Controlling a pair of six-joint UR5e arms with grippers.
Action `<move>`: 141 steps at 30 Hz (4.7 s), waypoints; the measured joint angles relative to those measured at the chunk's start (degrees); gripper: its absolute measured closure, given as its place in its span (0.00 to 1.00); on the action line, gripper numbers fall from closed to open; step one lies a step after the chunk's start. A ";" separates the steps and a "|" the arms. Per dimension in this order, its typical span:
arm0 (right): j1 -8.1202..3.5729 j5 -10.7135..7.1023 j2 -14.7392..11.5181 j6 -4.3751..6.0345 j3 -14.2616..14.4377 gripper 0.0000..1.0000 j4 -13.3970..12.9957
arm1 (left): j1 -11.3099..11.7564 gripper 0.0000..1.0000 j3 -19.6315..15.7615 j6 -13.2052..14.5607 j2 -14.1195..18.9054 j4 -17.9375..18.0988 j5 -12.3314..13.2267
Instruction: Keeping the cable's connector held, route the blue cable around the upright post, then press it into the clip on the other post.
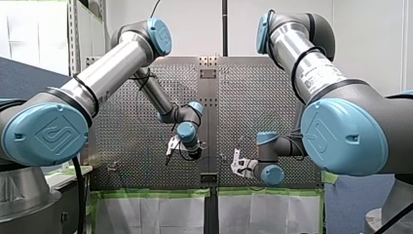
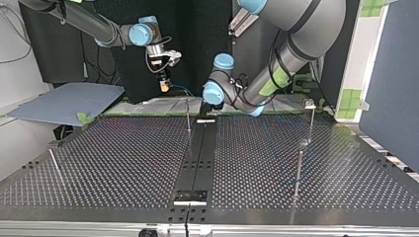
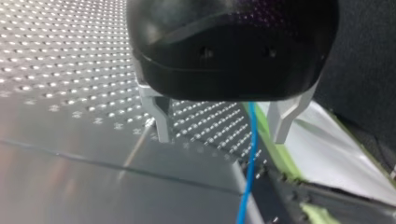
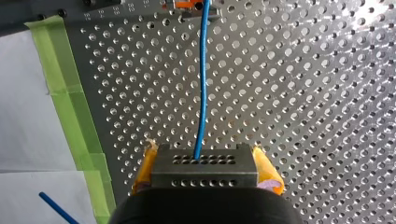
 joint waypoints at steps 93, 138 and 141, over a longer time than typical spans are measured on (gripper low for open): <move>-5.28 -2.43 0.04 -0.99 -0.52 1.00 3.67 | -2.05 1.00 -0.03 -11.80 -4.35 9.56 2.27; -6.45 -2.03 0.26 -1.68 -0.47 1.00 3.17 | -2.47 0.29 -0.01 -16.93 -4.49 13.66 8.66; -6.39 -2.04 0.26 -1.70 -0.47 1.00 3.17 | -2.16 0.31 -0.02 -18.42 -4.48 14.76 9.59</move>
